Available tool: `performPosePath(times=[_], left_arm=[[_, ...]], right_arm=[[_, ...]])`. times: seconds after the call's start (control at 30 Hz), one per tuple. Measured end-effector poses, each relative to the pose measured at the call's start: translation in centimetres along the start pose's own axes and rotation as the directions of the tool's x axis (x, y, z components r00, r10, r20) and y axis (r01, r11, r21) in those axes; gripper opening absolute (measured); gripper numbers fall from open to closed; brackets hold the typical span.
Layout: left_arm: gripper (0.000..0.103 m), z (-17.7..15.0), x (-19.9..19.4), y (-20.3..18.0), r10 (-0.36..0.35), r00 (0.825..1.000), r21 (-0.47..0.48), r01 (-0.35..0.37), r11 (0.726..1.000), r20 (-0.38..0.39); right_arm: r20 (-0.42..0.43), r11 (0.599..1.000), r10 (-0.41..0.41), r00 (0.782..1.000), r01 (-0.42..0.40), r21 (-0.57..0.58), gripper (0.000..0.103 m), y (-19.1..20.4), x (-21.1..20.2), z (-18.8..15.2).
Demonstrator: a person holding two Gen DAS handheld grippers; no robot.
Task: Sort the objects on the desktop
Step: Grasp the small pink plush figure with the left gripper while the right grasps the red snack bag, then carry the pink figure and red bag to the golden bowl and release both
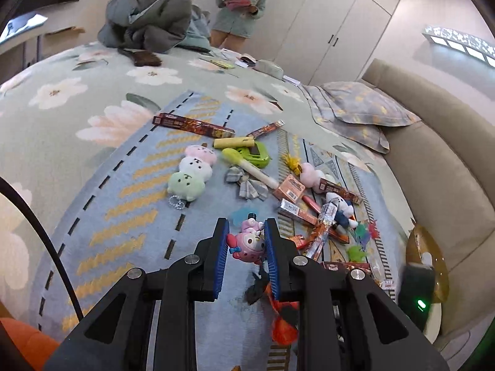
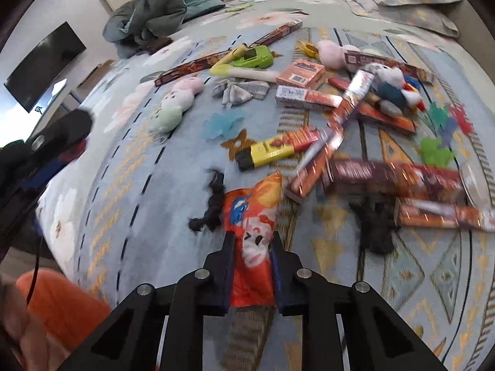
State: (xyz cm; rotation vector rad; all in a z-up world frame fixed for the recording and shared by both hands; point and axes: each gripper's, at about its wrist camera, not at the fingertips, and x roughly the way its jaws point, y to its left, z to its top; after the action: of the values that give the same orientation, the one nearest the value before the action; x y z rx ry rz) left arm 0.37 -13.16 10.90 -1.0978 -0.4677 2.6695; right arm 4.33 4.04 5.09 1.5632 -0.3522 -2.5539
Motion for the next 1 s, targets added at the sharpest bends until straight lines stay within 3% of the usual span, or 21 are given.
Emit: performPosePath(times=[0.2, 0.4, 0.53, 0.6, 0.67, 0.7, 0.8, 0.83, 0.93, 1.0], left_arm=[[0.020, -0.3, 0.4, -0.4, 0.001, 1.000, 0.014, -0.001, 1.000, -0.016], [0.020, -1.4, 1.0, -2.7, -0.045, 0.997, 0.080, 0.050, 0.996, -0.066], [0.020, -2.0, 1.2, -6.6, -0.123, 0.985, 0.139, 0.140, 0.980, -0.124], [0.020, -2.0, 1.4, -8.8, -0.184, 0.970, 0.136, 0.206, 0.969, -0.156], [0.020, -1.9, 2.0, -12.2, -0.282, 0.939, 0.126, 0.310, 0.942, -0.199], [0.020, -1.9, 2.5, -14.3, -0.336, 0.912, 0.119, 0.370, 0.921, -0.234], [0.020, -1.8, 5.0, -19.7, -0.464, 0.814, 0.022, 0.502, 0.865, -0.349], [0.020, -1.8, 6.0, -22.2, -0.507, 0.773, -0.001, 0.548, 0.836, -0.383], [0.020, -2.4, 7.7, -28.5, -0.541, 0.728, 0.034, 0.608, 0.793, -0.421], [0.020, -2.8, 8.9, -32.0, -0.533, 0.715, 0.051, 0.617, 0.785, -0.453]], right_arm=[[0.042, 0.998, 0.036, 0.998, -0.038, 0.056, 0.020, -3.3, -4.0, -2.8], [0.123, 0.966, 0.039, 0.992, -0.069, 0.249, 0.020, -10.3, -9.2, -5.2], [0.234, 0.922, -0.046, 0.971, -0.049, 0.384, 0.020, -16.2, -14.5, -5.7], [0.309, 0.891, -0.131, 0.942, -0.025, 0.454, 0.020, -19.4, -18.1, -5.6], [0.355, 0.861, -0.224, 0.908, 0.014, 0.509, 0.020, -22.1, -21.0, -5.4], [0.373, 0.844, -0.283, 0.884, 0.044, 0.535, 0.020, -23.4, -22.6, -5.4], [0.394, 0.788, -0.430, 0.812, 0.124, 0.603, 0.020, -26.9, -26.3, -5.1], [0.397, 0.777, -0.451, 0.799, 0.132, 0.616, 0.020, -27.8, -27.0, -4.8], [0.402, 0.753, -0.489, 0.775, 0.143, 0.642, 0.020, -30.7, -28.0, -4.2], [0.383, 0.727, -0.520, 0.764, 0.160, 0.668, 0.021, -32.5, -28.1, -3.8]])
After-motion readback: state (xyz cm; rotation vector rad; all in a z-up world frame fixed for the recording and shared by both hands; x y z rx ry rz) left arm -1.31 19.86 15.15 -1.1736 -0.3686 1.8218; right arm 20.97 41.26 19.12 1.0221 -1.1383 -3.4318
